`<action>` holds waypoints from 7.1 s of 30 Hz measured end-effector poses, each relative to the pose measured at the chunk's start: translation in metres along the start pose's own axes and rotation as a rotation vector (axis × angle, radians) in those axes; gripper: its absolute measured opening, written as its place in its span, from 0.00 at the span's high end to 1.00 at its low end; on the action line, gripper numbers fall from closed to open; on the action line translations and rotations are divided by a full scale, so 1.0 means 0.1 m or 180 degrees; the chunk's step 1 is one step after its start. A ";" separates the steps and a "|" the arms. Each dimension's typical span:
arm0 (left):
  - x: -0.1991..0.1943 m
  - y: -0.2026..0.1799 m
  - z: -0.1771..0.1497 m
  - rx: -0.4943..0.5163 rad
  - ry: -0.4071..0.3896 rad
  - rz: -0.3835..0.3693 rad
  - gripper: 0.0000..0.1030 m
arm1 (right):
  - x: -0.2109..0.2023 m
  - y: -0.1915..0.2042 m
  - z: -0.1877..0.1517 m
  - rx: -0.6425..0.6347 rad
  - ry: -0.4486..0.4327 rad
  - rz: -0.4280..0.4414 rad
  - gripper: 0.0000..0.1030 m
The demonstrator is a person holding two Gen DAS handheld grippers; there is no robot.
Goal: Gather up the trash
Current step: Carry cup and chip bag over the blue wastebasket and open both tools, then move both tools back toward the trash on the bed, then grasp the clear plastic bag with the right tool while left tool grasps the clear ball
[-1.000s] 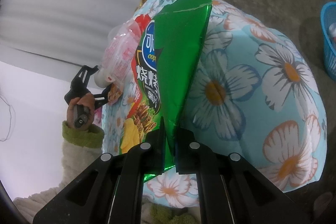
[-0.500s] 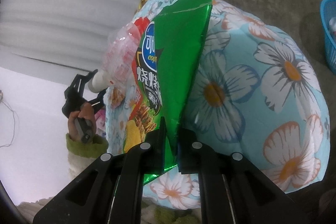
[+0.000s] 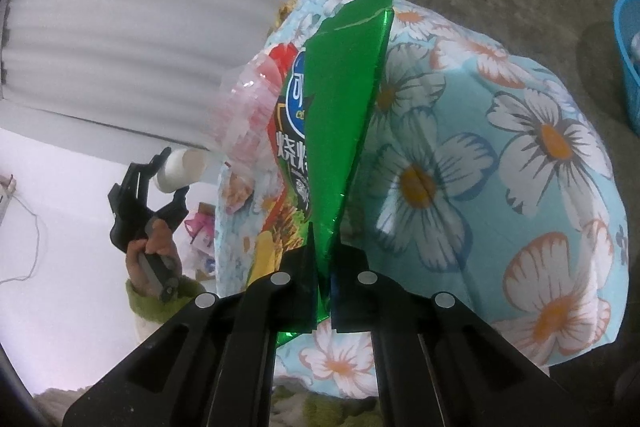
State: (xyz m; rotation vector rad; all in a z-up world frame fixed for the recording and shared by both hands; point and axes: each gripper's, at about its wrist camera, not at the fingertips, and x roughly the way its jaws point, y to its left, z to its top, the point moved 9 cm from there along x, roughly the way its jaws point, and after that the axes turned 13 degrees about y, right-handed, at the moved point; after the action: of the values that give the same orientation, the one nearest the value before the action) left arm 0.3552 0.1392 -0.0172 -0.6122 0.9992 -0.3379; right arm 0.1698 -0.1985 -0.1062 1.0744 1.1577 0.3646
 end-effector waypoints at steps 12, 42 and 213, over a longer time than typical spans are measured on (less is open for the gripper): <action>-0.24 -0.35 -0.26 0.0460 -0.0014 0.0089 0.36 | -0.15 0.07 -0.03 -0.0065 -0.0039 0.0172 0.99; 0.58 -2.24 -1.43 0.1515 0.0807 -0.0601 0.36 | -0.78 -0.11 -0.05 -0.0113 -0.0481 0.0495 1.00; -0.14 -0.37 -1.30 0.1419 0.0136 0.0533 0.09 | 1.03 0.59 1.66 -0.0487 -0.0449 -0.1377 0.61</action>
State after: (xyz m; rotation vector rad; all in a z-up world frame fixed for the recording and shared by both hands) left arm 0.2363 0.0759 -0.0359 -0.1175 0.9687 -0.4107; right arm 0.3724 -0.1777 -0.1138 0.6811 1.1792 0.0353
